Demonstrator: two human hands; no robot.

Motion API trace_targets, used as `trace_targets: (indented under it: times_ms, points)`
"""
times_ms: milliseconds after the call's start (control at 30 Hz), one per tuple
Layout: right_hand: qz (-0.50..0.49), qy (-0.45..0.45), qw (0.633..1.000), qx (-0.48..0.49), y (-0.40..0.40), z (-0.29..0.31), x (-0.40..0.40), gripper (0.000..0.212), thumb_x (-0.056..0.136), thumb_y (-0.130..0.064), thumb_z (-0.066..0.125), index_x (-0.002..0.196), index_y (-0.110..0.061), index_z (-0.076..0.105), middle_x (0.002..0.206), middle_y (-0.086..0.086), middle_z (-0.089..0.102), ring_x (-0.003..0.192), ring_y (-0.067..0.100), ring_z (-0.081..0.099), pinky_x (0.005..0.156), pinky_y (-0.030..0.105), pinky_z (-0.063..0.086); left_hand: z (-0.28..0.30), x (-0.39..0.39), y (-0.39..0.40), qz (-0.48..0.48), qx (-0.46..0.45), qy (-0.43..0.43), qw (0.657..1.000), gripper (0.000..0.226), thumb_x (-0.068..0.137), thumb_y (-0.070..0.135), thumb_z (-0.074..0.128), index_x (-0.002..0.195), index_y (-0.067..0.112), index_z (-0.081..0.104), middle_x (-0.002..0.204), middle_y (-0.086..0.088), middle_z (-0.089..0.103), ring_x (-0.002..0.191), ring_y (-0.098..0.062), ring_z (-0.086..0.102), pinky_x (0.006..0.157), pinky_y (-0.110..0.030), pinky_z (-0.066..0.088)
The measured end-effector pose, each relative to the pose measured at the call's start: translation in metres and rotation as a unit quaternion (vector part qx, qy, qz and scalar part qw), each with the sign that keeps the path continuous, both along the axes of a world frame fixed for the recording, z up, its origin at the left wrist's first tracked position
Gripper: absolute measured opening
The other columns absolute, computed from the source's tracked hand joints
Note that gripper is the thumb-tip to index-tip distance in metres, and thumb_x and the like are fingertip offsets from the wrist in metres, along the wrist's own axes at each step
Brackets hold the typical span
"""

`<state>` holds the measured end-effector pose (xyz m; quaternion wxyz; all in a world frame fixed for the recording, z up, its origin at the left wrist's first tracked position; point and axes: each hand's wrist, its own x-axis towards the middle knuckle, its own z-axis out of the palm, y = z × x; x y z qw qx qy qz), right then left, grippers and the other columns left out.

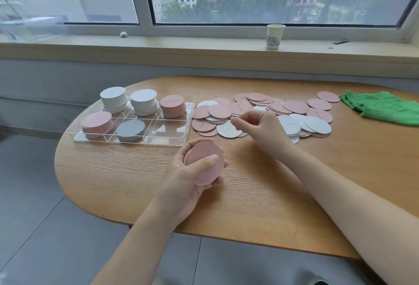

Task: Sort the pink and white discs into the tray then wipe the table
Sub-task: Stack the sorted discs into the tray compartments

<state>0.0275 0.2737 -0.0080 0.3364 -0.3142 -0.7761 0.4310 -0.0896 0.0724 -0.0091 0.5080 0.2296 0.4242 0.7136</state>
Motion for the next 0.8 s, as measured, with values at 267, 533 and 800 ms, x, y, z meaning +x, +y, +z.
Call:
trace_targets:
  times_ms: [267,533,800]
  points:
    - [-0.035,-0.175,0.972,0.151,0.05,-0.008,-0.06,0.043,0.088,-0.043,0.075,0.119,-0.015,0.07,0.108,0.003,0.07,0.104,0.019,0.061,0.092,0.033,0.046,0.001,-0.027,-0.006,-0.003,-0.006,-0.023,1.0,0.06,0.075,0.001,0.074,0.131,0.009,0.057,0.118,-0.024,0.065,0.095,-0.036,0.073,0.064,-0.036,0.058]
    - [-0.041,-0.153,0.986,0.056,0.063,0.001,-0.082,0.062,0.073,-0.035,0.089,0.127,-0.017,0.064,0.112,0.0,0.063,0.099,0.016,0.057,0.085,0.028,0.043,-0.001,-0.032,-0.004,-0.02,-0.009,-0.025,0.999,0.052,0.075,0.001,0.075,0.124,0.011,0.061,0.117,-0.023,0.067,0.093,-0.036,0.073,0.066,-0.039,0.058]
    - [0.002,0.065,0.995,-0.071,0.04,0.022,-0.055,0.01,0.086,-0.016,0.079,0.094,-0.017,0.075,0.083,0.003,0.067,0.073,0.014,0.061,0.07,0.028,0.051,0.0,-0.033,-0.003,-0.011,-0.012,-0.024,1.0,0.057,0.075,0.001,0.075,0.129,0.009,0.057,0.112,-0.021,0.068,0.093,-0.036,0.073,0.063,-0.037,0.056]
